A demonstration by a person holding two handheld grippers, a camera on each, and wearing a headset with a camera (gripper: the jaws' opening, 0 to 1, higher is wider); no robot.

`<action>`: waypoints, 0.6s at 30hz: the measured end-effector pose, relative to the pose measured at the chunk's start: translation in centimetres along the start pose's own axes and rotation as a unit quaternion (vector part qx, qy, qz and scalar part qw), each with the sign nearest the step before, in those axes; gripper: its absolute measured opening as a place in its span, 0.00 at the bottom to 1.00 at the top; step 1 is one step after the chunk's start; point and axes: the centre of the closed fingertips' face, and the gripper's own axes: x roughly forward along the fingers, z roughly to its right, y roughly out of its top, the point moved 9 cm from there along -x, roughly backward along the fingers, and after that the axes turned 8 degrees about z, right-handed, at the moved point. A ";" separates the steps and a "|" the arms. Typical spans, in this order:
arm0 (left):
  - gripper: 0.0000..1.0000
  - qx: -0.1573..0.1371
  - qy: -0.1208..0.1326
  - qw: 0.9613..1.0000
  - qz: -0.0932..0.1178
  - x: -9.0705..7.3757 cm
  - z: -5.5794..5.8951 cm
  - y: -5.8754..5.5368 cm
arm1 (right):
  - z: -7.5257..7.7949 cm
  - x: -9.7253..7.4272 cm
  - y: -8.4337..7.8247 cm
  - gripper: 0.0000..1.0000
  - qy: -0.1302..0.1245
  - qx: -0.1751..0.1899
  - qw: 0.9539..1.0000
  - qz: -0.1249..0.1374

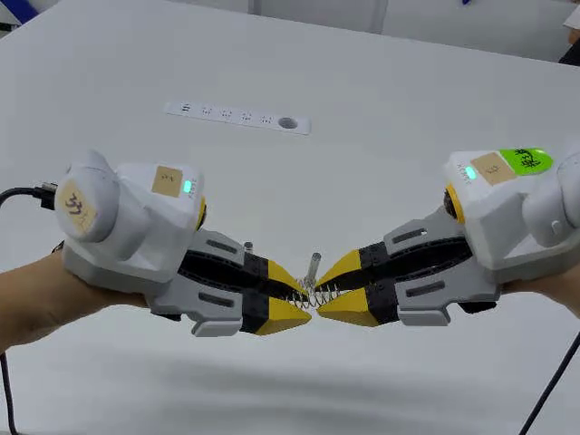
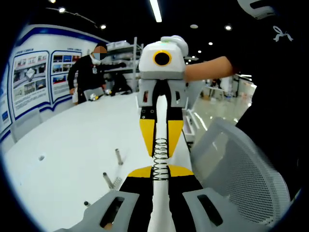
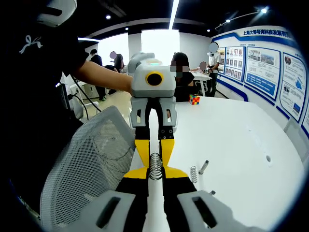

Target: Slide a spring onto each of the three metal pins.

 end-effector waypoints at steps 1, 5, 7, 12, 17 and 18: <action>0.10 0.002 0.001 1.000 -0.001 0.1 0.0 0.0 | 0.0 0.0 0.1 0.11 -0.001 0.002 1.000 0.005; 0.10 0.007 0.002 1.000 -0.004 0.3 0.0 0.0 | 0.1 0.2 0.5 0.11 -0.001 0.007 1.000 0.020; 0.10 0.005 0.001 1.000 -0.002 0.4 -0.1 0.0 | 0.1 0.3 0.7 0.11 -0.001 0.009 1.000 0.029; 0.10 0.000 0.008 1.000 0.007 0.5 -0.2 0.2 | 0.2 0.5 1.2 0.11 -0.010 0.017 0.999 0.051; 0.10 -0.003 0.005 1.000 0.015 0.7 0.0 0.2 | 0.0 0.9 1.6 0.11 -0.007 0.024 0.997 0.068; 0.10 -0.005 0.004 1.000 0.017 0.8 0.1 0.2 | -0.1 1.1 1.7 0.11 -0.006 0.024 0.997 0.071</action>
